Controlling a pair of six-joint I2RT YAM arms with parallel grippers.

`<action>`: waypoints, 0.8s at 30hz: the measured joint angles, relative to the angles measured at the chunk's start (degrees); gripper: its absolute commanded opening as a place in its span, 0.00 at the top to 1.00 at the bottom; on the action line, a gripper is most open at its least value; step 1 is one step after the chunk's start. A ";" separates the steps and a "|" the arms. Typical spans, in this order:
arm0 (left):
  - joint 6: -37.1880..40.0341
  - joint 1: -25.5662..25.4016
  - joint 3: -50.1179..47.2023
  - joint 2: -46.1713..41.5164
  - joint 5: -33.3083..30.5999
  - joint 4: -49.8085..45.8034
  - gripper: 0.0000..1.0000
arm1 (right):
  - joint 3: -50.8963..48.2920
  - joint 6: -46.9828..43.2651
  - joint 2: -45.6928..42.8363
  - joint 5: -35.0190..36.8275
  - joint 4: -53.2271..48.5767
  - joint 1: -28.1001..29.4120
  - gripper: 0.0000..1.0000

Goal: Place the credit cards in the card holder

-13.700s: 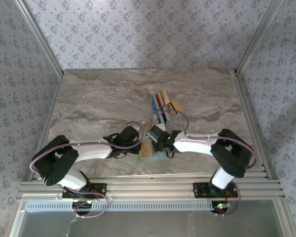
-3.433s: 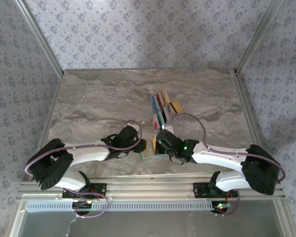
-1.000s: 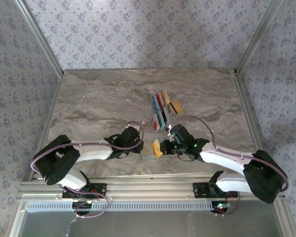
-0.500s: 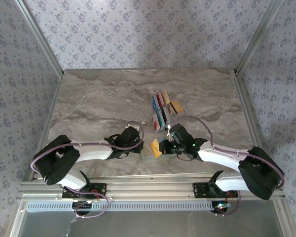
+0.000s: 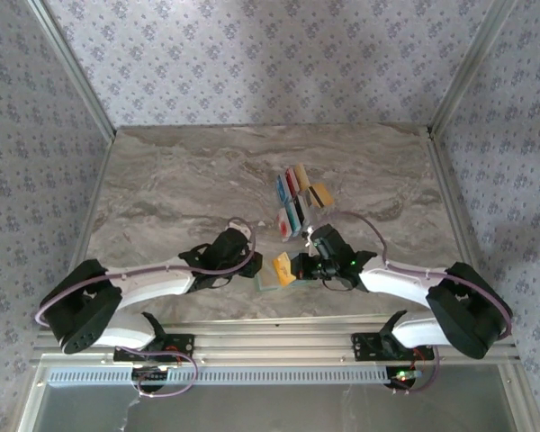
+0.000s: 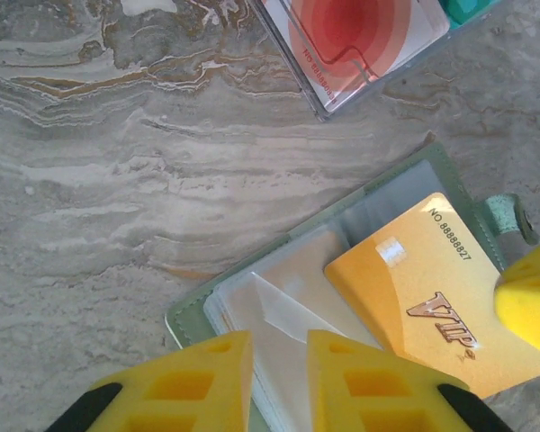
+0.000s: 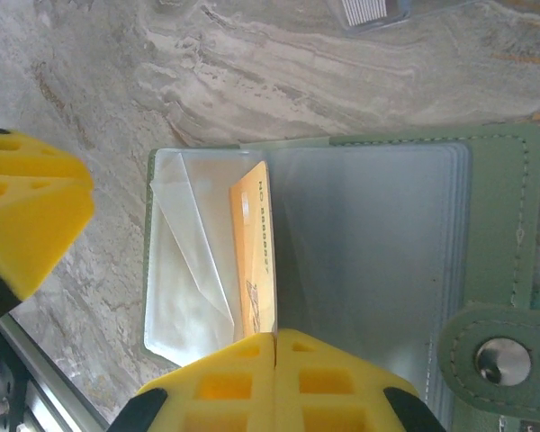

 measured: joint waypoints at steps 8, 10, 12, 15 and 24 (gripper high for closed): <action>0.28 0.00 -0.70 2.12 -0.24 -0.46 0.90 | -1.01 0.46 -4.44 -0.37 -0.81 0.00 1.00; 0.28 0.00 -0.70 3.30 -0.24 -0.42 0.90 | -1.11 0.46 -6.32 -0.31 -1.81 0.02 1.00; 0.28 0.00 -0.76 4.13 -0.26 -0.37 0.90 | -1.27 0.46 -7.72 -0.17 -2.54 0.04 1.00; 0.28 0.00 -0.81 5.20 -0.26 -0.33 0.90 | -1.79 0.48 -8.44 -0.20 -3.04 0.22 1.00; 0.26 0.00 -1.03 6.10 -0.46 0.22 0.90 | -2.67 0.85 -7.43 -0.26 -3.82 1.46 1.00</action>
